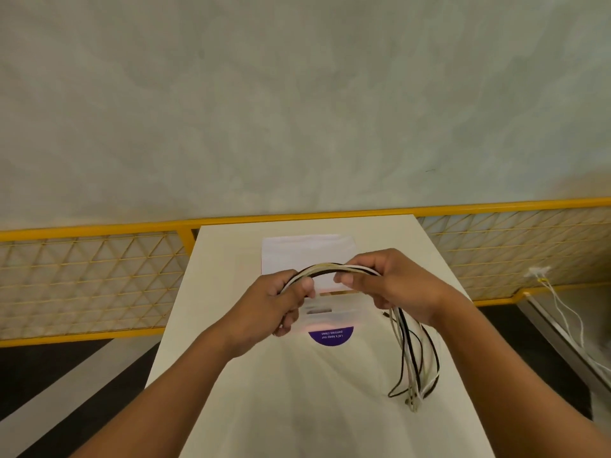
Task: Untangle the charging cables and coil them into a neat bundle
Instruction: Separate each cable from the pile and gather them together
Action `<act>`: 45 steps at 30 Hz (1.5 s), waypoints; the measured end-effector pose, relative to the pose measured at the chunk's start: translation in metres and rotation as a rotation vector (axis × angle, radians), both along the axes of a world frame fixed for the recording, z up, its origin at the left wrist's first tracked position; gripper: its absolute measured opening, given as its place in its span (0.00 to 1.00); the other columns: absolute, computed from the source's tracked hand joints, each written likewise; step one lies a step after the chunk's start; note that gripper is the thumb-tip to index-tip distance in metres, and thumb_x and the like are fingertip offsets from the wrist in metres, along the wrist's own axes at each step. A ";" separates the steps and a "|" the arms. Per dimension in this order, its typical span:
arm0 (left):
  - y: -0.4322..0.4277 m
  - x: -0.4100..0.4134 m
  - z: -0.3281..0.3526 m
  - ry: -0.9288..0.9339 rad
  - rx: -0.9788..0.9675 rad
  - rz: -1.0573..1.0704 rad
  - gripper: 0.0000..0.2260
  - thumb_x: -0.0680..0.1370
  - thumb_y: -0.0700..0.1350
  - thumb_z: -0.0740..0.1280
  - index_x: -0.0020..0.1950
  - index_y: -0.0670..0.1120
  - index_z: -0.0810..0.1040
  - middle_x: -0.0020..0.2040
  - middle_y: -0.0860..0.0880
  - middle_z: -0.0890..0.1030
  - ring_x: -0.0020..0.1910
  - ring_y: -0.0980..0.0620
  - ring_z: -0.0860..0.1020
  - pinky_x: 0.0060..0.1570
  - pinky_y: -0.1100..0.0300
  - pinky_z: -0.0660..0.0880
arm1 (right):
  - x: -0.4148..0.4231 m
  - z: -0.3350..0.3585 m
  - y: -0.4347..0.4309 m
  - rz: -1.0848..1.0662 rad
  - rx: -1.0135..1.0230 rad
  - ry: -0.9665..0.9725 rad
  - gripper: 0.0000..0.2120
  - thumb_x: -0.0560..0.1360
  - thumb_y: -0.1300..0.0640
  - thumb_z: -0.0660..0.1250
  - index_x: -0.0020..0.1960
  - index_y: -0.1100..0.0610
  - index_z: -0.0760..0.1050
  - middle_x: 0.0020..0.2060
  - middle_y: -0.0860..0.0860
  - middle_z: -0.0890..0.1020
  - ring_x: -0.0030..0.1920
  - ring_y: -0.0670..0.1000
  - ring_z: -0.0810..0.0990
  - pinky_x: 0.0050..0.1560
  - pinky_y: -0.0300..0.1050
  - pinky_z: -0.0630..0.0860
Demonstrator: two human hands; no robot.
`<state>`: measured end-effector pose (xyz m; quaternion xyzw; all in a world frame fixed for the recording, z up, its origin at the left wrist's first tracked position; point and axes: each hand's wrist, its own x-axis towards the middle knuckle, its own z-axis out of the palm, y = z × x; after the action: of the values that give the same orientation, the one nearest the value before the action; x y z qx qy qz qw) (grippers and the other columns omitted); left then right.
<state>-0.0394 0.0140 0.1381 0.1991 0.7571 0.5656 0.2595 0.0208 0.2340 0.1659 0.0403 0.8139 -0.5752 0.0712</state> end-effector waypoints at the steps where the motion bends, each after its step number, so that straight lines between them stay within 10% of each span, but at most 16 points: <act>1: 0.002 0.001 0.005 0.005 -0.018 -0.021 0.12 0.82 0.52 0.63 0.49 0.46 0.81 0.30 0.52 0.71 0.29 0.54 0.69 0.29 0.61 0.68 | 0.002 0.004 0.000 0.052 -0.009 -0.015 0.08 0.77 0.53 0.72 0.56 0.51 0.84 0.30 0.47 0.75 0.32 0.48 0.67 0.32 0.41 0.64; 7: 0.017 0.000 0.029 0.088 0.000 -0.085 0.05 0.80 0.48 0.69 0.51 0.47 0.82 0.31 0.53 0.78 0.29 0.55 0.74 0.30 0.62 0.71 | 0.001 0.018 -0.014 -0.020 -0.070 0.134 0.09 0.80 0.56 0.68 0.58 0.52 0.84 0.27 0.43 0.76 0.26 0.42 0.67 0.29 0.38 0.64; 17: 0.022 -0.004 0.034 -0.518 0.505 0.190 0.15 0.74 0.50 0.71 0.53 0.40 0.83 0.47 0.41 0.84 0.34 0.52 0.76 0.31 0.65 0.76 | 0.003 0.014 -0.010 -0.241 -0.172 0.289 0.10 0.79 0.58 0.67 0.56 0.52 0.86 0.28 0.50 0.72 0.29 0.46 0.66 0.29 0.38 0.64; 26: 0.028 -0.008 0.038 -0.281 0.300 0.255 0.15 0.81 0.52 0.65 0.53 0.42 0.84 0.42 0.45 0.84 0.35 0.52 0.74 0.32 0.62 0.70 | -0.004 0.020 -0.033 -0.152 -0.017 0.307 0.11 0.81 0.59 0.66 0.57 0.47 0.83 0.33 0.45 0.83 0.33 0.40 0.79 0.37 0.28 0.71; 33: 0.026 -0.013 0.045 -0.562 0.557 0.345 0.20 0.82 0.54 0.62 0.53 0.37 0.81 0.44 0.36 0.83 0.31 0.48 0.77 0.32 0.62 0.79 | -0.006 0.013 -0.045 -0.228 -0.059 0.398 0.13 0.81 0.58 0.66 0.53 0.42 0.84 0.36 0.48 0.85 0.40 0.42 0.82 0.43 0.30 0.72; 40: 0.029 -0.011 0.056 -0.272 0.376 0.289 0.20 0.85 0.51 0.58 0.49 0.38 0.82 0.38 0.40 0.80 0.31 0.51 0.75 0.25 0.61 0.70 | -0.007 0.018 -0.047 -0.181 0.002 0.392 0.13 0.82 0.56 0.64 0.59 0.41 0.82 0.39 0.47 0.84 0.47 0.44 0.82 0.50 0.31 0.73; 45: 0.034 -0.016 0.077 -0.069 0.237 0.237 0.20 0.85 0.52 0.57 0.50 0.38 0.78 0.37 0.41 0.76 0.30 0.51 0.70 0.23 0.61 0.64 | -0.006 0.037 -0.046 -0.190 -0.009 0.454 0.14 0.82 0.59 0.63 0.60 0.45 0.82 0.37 0.48 0.83 0.34 0.39 0.78 0.38 0.28 0.70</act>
<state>-0.0551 0.0481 0.2151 0.1179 0.6938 0.6841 0.1917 0.0148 0.1885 0.2031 -0.0141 0.7989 -0.5774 -0.1676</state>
